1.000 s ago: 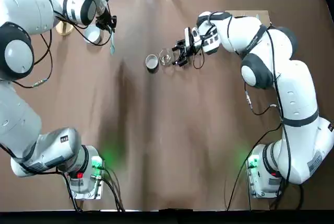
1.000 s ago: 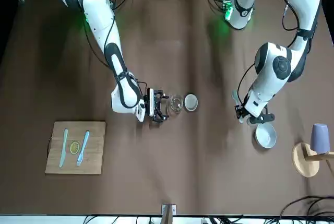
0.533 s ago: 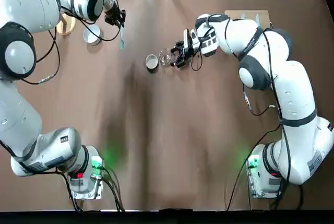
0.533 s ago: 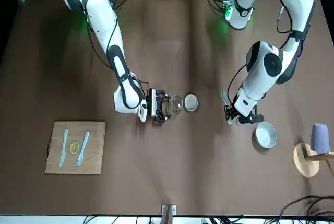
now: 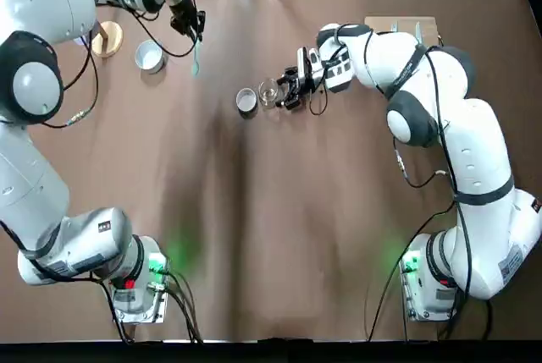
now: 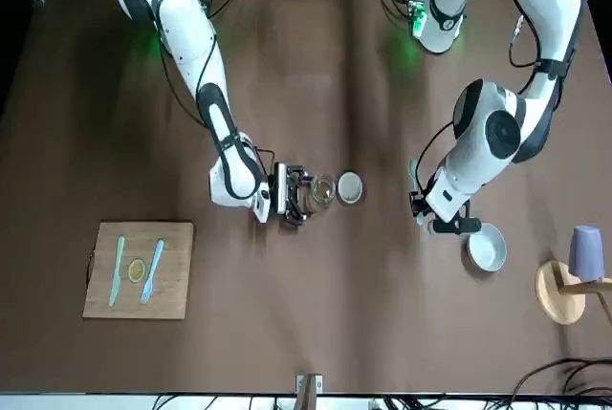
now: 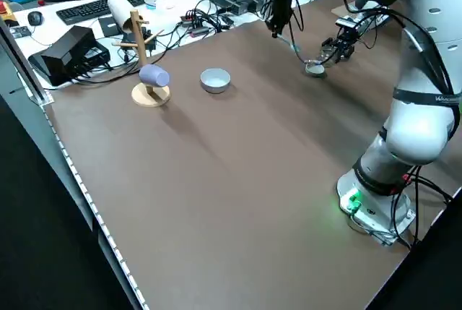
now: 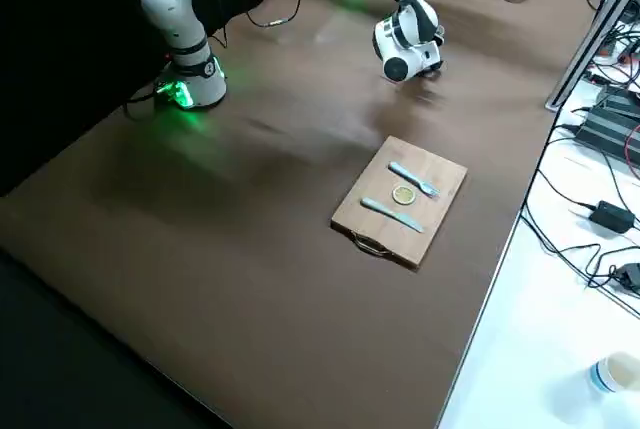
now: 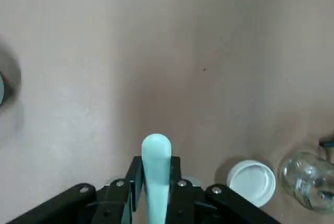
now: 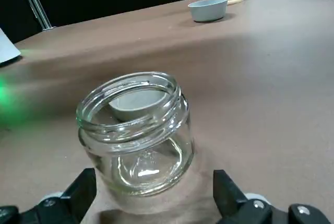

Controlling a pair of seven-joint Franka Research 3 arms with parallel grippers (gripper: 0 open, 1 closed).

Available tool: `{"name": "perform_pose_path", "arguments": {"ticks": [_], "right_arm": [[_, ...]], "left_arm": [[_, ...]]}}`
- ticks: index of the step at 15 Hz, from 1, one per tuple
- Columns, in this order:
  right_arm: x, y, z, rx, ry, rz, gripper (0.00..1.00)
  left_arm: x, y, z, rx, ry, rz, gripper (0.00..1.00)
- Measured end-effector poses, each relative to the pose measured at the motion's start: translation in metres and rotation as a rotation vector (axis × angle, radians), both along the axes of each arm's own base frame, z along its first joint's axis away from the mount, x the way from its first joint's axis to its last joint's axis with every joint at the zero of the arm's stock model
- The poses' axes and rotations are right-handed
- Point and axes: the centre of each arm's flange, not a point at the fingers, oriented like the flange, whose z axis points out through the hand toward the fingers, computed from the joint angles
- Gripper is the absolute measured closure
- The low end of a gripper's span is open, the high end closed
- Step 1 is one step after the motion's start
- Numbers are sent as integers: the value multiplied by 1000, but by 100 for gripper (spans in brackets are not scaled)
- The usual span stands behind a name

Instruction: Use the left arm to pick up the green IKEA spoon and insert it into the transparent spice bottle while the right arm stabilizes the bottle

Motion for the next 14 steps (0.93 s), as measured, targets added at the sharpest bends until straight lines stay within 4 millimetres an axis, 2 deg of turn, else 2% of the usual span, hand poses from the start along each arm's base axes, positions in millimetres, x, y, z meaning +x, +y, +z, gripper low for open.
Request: {"name": "perform_pose_path", "arguments": {"ticks": [5, 9, 14], "right_arm": [[0, 3, 1, 3, -4, 4, 0], [0, 7, 1, 5, -6, 9, 0], [-3, 16, 2, 10, -13, 23, 0]], "left_arm": [[15, -1, 0, -18, -11, -144, 75], [18, -4, 6, -20, -38, -252, 75], [24, -14, -3, -47, -37, -310, 75]]}}
